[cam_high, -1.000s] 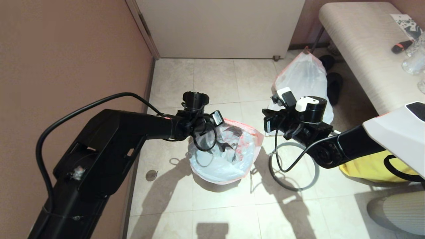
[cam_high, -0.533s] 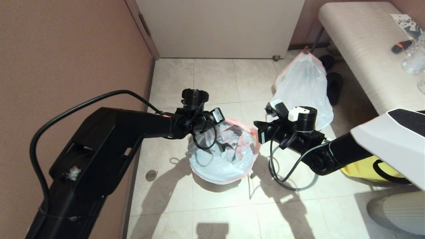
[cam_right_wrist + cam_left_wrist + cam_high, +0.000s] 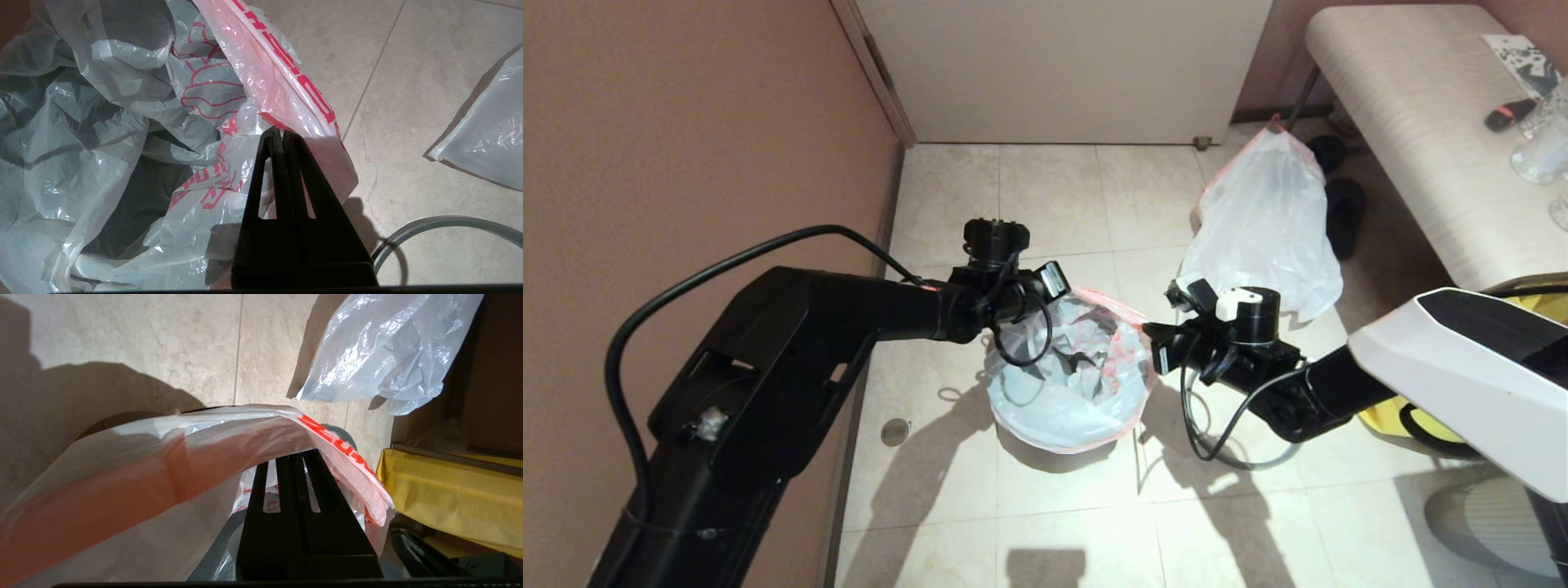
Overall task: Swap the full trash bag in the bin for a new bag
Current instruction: Put the new garbage bag on the trash can
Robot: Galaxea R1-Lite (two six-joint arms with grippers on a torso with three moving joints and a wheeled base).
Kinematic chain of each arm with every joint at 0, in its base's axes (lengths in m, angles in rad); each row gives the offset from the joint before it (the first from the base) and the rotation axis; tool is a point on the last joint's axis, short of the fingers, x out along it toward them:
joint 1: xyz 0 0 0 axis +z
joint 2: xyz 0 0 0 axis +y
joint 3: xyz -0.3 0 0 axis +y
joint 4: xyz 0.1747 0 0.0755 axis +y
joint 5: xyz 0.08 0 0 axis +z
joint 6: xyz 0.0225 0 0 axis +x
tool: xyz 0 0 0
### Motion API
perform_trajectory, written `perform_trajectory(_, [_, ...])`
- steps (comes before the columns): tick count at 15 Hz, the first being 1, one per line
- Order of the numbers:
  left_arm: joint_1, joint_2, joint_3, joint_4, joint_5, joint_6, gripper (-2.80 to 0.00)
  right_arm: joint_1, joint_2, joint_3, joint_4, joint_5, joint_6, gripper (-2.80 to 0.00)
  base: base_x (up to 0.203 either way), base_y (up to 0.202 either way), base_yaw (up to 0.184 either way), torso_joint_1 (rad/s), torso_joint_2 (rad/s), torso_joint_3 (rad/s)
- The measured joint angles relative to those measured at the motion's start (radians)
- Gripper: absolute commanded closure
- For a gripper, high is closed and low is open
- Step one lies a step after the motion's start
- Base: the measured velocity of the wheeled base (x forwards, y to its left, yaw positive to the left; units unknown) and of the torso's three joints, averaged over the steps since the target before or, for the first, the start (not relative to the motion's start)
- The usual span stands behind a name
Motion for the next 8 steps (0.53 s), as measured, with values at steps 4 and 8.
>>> perform_trajectory(4, [0.035, 0.015, 0.000, -0.039, -0.026, 0.001, 0.00, 0.002, 0.032, -0.006, -0.012, 0.044, 0.037, 0.00, 0.000, 0.000, 0.000, 0.000, 0.00, 0.000])
perform_trajectory(8, [0.049, 0.022, 0.001, -0.060, -0.028, 0.001, 0.00, 0.006, 0.072, -0.036, -0.017, 0.031, 0.033, 0.00, 0.000, 0.000, 0.000, 0.000, 0.00, 0.000])
